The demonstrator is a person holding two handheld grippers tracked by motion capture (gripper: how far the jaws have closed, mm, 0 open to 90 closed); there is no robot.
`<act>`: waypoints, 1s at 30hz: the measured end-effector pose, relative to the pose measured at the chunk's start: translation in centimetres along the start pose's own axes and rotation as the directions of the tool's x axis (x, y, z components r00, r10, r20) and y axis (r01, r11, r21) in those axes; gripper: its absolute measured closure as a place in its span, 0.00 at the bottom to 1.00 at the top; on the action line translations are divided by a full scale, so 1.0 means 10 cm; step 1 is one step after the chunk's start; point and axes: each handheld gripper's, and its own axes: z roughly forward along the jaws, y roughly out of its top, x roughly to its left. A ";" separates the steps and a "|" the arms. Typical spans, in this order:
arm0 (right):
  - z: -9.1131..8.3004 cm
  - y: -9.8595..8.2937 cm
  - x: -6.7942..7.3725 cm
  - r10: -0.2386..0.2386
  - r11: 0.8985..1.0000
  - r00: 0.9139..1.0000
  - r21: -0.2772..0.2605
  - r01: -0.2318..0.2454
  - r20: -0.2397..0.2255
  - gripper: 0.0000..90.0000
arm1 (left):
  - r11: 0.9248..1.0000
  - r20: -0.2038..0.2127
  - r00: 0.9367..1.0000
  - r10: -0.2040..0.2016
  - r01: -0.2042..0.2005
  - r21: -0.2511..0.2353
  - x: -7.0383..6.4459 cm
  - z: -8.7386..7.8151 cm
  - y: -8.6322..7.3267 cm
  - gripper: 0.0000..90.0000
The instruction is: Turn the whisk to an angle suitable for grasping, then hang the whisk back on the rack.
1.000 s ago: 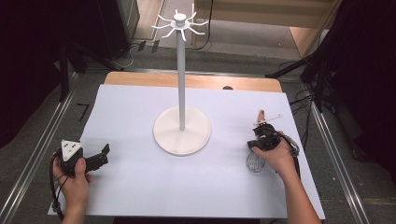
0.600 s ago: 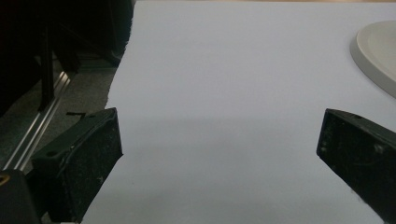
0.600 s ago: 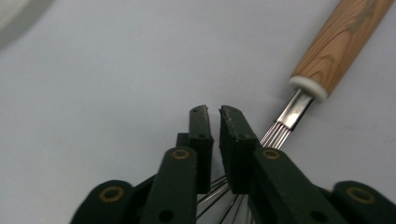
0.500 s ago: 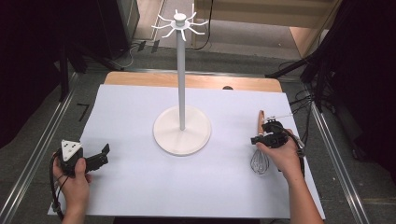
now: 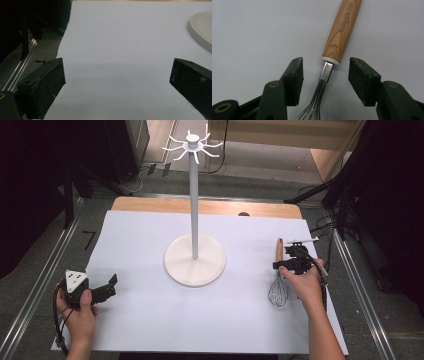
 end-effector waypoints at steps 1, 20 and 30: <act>0.00 0.01 0.00 0.013 1.000 1.000 0.006 -0.013 0.000 0.51 | 1.000 0.000 1.000 -0.001 0.001 0.000 0.00 0.00 0.00 0.01; 0.07 0.14 -0.04 0.195 0.968 0.981 0.156 -0.196 0.024 0.63 | 1.000 -0.001 1.000 0.003 -0.003 0.003 0.00 0.00 0.00 0.01; 0.11 0.21 -0.01 0.222 0.950 0.973 0.213 -0.229 0.055 0.72 | 1.000 -0.001 1.000 0.003 -0.003 0.002 0.00 0.00 0.00 0.01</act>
